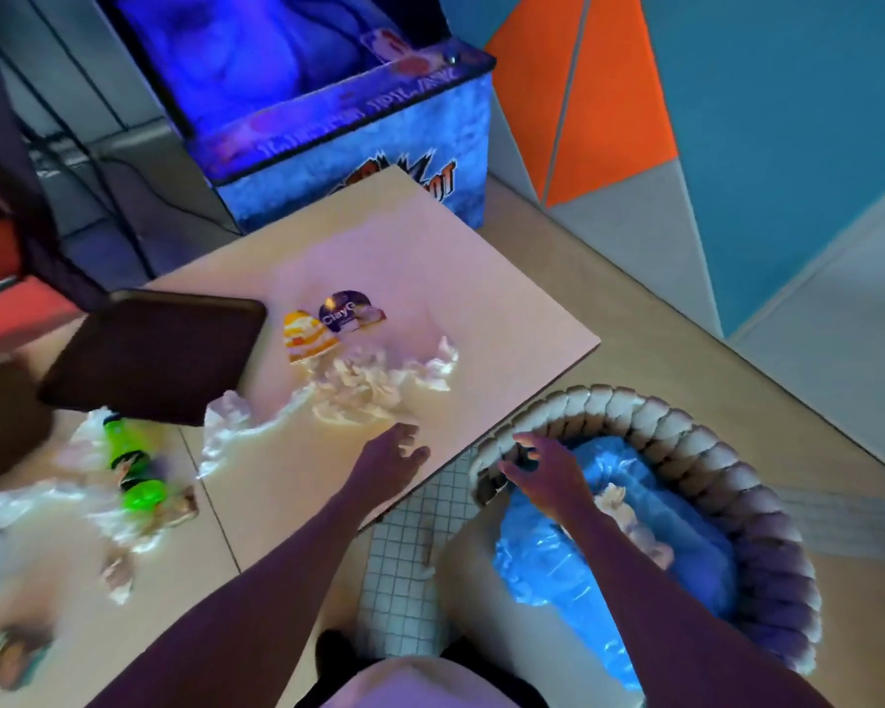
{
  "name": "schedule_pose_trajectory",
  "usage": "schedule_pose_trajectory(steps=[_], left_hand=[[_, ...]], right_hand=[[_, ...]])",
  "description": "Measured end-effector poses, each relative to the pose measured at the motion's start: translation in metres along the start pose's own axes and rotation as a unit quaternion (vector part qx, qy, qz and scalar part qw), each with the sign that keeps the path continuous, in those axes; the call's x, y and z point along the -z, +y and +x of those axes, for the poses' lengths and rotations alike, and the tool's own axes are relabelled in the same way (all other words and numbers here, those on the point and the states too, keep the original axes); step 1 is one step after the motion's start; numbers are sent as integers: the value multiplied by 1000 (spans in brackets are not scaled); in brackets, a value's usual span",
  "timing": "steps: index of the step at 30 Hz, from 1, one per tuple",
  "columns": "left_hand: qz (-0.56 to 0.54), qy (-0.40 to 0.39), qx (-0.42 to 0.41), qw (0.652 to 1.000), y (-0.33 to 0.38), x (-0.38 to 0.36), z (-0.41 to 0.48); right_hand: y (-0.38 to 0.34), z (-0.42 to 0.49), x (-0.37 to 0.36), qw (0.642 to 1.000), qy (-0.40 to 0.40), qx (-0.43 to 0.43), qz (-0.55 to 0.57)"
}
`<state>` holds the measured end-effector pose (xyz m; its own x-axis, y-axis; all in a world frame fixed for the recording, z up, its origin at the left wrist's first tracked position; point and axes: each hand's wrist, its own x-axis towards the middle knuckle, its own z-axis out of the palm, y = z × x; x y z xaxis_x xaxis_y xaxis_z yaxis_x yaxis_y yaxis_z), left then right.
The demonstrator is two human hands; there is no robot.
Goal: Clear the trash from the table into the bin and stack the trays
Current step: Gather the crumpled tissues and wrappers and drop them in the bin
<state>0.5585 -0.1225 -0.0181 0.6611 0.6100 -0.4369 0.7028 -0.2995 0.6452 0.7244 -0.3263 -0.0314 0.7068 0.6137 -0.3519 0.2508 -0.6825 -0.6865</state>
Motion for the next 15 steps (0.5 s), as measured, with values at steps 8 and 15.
schedule_pose_trajectory(steps=[8, 15], left_hand=[[7, 39, -7, 999, -69, 76, 18], [59, 51, -29, 996, -132, 132, 51]], right_hand=[[-83, 33, -36, 995, -20, 34, -92], [-136, 72, -65, 986, -25, 0, -162]])
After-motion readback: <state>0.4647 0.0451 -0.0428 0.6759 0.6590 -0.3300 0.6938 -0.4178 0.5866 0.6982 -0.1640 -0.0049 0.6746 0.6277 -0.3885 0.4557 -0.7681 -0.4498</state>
